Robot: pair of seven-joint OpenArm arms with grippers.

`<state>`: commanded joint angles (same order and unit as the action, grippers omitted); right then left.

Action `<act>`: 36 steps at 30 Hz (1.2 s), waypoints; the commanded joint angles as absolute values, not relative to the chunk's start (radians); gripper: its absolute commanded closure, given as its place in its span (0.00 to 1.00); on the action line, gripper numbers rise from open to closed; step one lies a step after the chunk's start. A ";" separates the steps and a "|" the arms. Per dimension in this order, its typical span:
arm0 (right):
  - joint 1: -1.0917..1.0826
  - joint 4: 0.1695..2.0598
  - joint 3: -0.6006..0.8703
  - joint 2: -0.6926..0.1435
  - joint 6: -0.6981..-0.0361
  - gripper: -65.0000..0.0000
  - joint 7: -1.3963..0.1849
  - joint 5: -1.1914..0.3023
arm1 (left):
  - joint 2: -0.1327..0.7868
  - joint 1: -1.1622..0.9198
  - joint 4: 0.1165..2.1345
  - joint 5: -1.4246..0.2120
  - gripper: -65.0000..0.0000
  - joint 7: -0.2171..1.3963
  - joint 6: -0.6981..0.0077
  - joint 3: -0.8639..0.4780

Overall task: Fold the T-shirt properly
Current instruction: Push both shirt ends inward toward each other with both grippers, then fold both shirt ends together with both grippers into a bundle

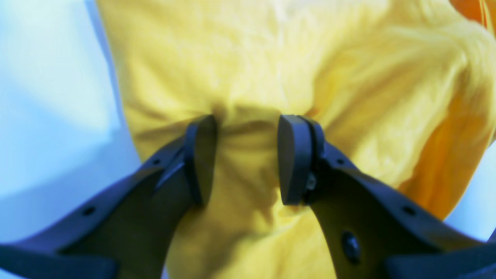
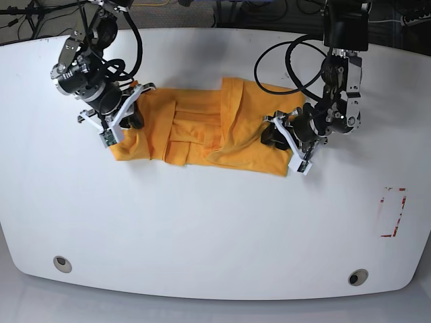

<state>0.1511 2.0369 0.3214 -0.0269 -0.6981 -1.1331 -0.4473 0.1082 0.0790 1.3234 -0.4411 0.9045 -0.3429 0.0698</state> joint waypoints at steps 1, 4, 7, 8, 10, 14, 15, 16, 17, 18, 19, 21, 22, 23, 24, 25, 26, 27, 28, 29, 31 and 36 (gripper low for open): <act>0.145 2.035 0.311 -0.027 -0.698 1.00 -1.133 -0.464 | 0.104 0.087 1.310 -0.441 0.61 0.905 -0.337 0.074; 0.128 2.034 0.288 -0.007 -0.698 1.00 -1.133 -0.541 | 0.071 0.119 1.254 -0.441 0.61 0.891 -0.312 0.093; 0.107 2.032 0.274 0.012 -0.698 1.00 -1.133 -0.581 | 0.050 0.137 1.213 -0.441 0.61 0.862 -0.306 0.102; 0.093 2.031 0.272 0.019 -0.698 1.00 -1.135 -0.582 | 0.042 0.143 1.199 -0.443 0.61 0.848 -0.305 0.107; 0.077 2.031 0.269 0.031 -0.698 1.00 -1.138 -0.582 | 0.035 0.148 1.185 -0.446 0.61 0.837 -0.305 0.107; 0.051 2.029 0.246 0.061 -0.698 1.00 -1.138 -0.581 | 0.004 0.150 1.162 -0.443 0.61 0.829 -0.303 0.107; 0.047 2.029 0.239 0.062 -0.698 1.00 -1.138 -0.581 | -0.001 0.150 1.159 -0.443 0.61 0.829 -0.303 0.107; 0.041 2.029 0.228 0.062 -0.698 1.00 -1.138 -0.581 | -0.005 0.151 1.159 -0.443 0.61 0.829 -0.303 0.107; 0.038 2.029 0.220 0.064 -0.698 1.00 -1.138 -0.581 | -0.005 0.151 1.158 -0.443 0.61 0.829 -0.303 0.107; 0.030 2.029 0.203 0.064 -0.698 1.00 -1.138 -0.581 | -0.010 0.151 1.155 -0.443 0.61 0.829 -0.303 0.107; 0.025 2.029 0.193 0.065 -0.698 1.00 -1.138 -0.581 | -0.016 0.151 1.155 -0.443 0.61 0.828 -0.302 0.107; 0.016 2.029 0.173 0.065 -0.698 1.00 -1.138 -0.579 | -0.024 0.151 1.155 -0.441 0.61 0.828 -0.302 0.107; 0.013 2.025 0.163 0.065 -0.698 1.00 -1.138 -0.579 | -0.025 0.151 1.155 -0.441 0.61 0.828 -0.302 0.107; 0.012 2.022 0.157 0.065 -0.698 1.00 -1.138 -0.579 | -0.025 0.151 1.155 -0.441 0.61 0.828 -0.302 0.107; 0.008 2.015 0.150 0.067 -0.698 1.00 -1.138 -0.582 | -0.025 0.151 1.155 -0.441 0.61 0.828 -0.302 0.107; 0.007 2.011 0.140 0.068 -0.698 1.00 -1.138 -0.582 | -0.025 0.151 1.155 -0.441 0.61 0.828 -0.302 0.107; 0.007 2.009 0.130 0.073 -0.698 1.00 -1.135 -0.581 | -0.025 0.151 1.155 -0.441 0.61 0.828 -0.302 0.107; 0.007 2.005 0.120 0.084 -0.698 1.00 -1.135 -0.579 | -0.025 0.151 1.155 -0.441 0.61 0.828 -0.302 0.107; 0.007 2.003 0.116 0.087 -0.698 1.00 -1.135 -0.579 | -0.025 0.151 1.155 -0.441 0.61 0.828 -0.302 0.107; 0.007 2.003 0.110 0.090 -0.698 1.00 -1.133 -0.579 | -0.025 0.151 1.155 -0.441 0.61 0.828 -0.302 0.107; 0.007 2.002 0.101 0.096 -0.698 1.00 -1.133 -0.579 | -0.027 0.151 1.155 -0.441 0.61 0.828 -0.302 0.107; 0.005 2.002 0.053 0.105 -0.698 1.00 -1.132 -0.579 | -0.027 0.151 1.155 -0.441 0.61 0.828 -0.302 0.107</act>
